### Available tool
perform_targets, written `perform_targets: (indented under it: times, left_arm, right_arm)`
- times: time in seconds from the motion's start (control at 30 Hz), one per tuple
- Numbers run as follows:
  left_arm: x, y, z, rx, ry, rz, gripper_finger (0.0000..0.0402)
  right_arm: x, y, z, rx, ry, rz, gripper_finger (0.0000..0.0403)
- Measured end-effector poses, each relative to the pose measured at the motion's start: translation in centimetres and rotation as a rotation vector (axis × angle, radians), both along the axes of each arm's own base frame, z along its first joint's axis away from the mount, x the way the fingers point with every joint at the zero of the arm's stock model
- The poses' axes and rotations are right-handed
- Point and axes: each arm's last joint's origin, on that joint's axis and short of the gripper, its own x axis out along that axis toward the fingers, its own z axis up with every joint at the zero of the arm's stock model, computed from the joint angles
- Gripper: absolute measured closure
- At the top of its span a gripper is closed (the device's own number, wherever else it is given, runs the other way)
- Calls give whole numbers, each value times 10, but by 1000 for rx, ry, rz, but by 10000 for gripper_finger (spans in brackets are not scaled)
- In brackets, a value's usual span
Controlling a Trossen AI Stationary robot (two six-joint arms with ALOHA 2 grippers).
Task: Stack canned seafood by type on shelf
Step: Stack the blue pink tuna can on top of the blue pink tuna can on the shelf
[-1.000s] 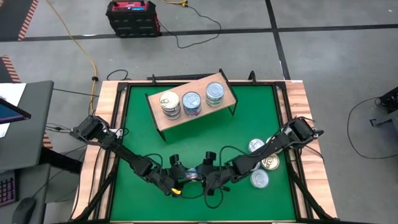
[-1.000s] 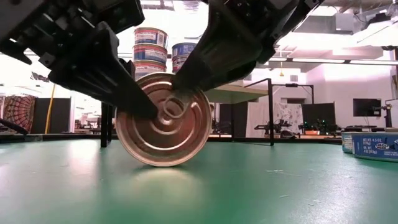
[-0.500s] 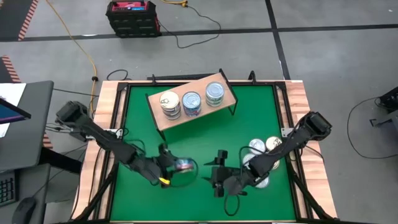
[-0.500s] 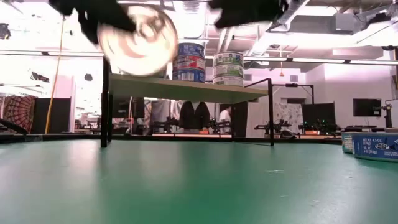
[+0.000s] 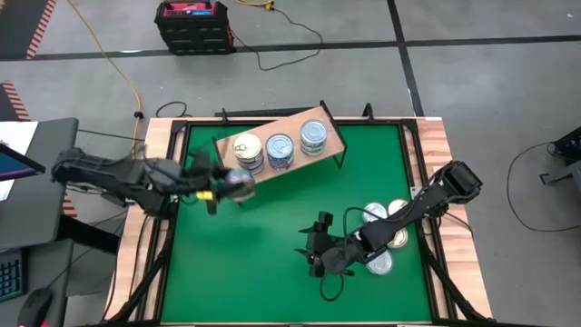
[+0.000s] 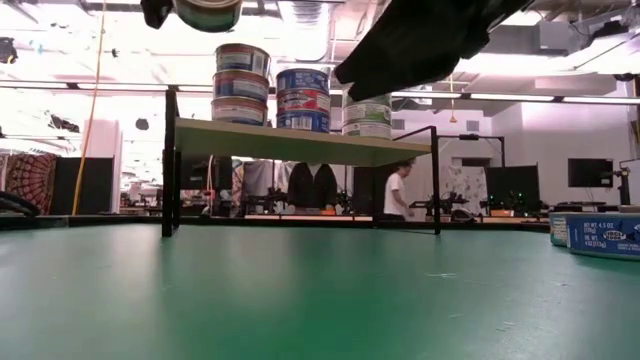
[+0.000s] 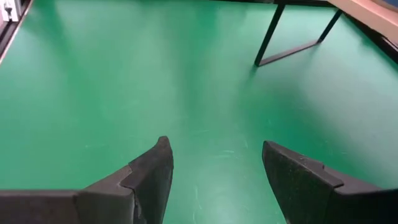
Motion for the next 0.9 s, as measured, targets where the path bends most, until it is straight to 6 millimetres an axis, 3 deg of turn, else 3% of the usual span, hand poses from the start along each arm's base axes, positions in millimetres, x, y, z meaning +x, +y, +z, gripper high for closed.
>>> perform_targets:
  times: [0.17,0.37,0.6,0.9]
  left_arm:
    - [-11,28,9,-24,-74,56,214]
    - [-7,49,17,-82,-168,-5,214]
    - [7,81,8,-198,-144,-59,215]
    - [-4,109,11,-238,-188,-29,211]
  right_arm:
    - [1,0,1,5,-9,0,127]
    - [1,1,2,8,-17,1,127]
    - [1,1,1,9,-17,2,127]
    - [0,3,1,5,-16,12,127]
